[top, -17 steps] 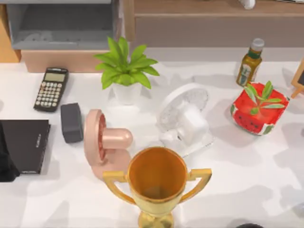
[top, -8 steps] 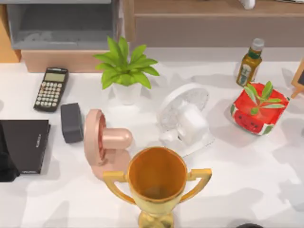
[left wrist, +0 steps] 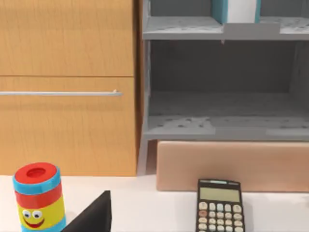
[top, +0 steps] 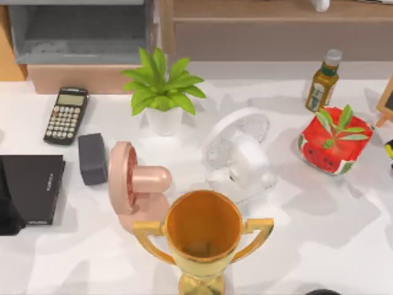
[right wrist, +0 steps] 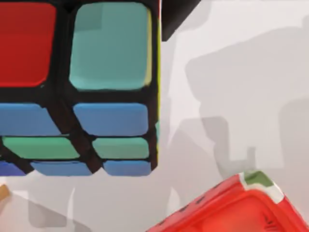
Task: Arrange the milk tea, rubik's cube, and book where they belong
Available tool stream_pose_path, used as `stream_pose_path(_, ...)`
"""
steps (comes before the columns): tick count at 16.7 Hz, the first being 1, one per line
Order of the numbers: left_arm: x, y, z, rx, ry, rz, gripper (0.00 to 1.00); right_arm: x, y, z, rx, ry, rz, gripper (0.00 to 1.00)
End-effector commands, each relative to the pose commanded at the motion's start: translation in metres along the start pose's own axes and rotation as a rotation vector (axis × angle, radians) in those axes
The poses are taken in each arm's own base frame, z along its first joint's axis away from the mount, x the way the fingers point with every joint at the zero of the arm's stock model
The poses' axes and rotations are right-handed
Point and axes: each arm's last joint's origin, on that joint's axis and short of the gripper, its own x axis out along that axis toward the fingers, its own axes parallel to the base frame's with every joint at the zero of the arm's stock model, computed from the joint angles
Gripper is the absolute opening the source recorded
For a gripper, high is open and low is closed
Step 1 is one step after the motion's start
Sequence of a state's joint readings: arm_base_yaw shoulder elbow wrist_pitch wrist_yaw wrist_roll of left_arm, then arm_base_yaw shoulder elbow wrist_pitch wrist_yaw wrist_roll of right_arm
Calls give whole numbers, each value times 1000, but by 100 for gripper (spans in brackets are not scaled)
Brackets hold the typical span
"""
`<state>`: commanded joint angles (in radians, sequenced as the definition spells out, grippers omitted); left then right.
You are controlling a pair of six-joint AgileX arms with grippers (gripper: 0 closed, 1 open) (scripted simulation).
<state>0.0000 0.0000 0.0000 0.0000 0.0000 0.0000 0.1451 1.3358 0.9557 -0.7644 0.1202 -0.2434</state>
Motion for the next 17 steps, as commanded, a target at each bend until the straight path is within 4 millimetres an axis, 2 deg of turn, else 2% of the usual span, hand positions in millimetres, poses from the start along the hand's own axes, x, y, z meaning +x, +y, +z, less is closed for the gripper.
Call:
stream_pose_path(5, 0, 0, 0, 0, 0, 0, 100, -43, 2, 97, 128, -541, -164, 0)
stream_pose_path(7, 0, 0, 0, 0, 0, 0, 100, -66, 8, 129, 199, -753, -187, 0)
stream_pose_path(9, 0, 0, 0, 0, 0, 0, 100, -89, 14, 153, 272, -931, -190, 0)
stream_pose_path(12, 0, 0, 0, 0, 0, 0, 100, -111, 21, 174, 356, -1094, -179, 0)
stream_pose_path(17, 0, 0, 0, 0, 0, 0, 100, -113, 23, 180, 377, -1127, -175, 0)
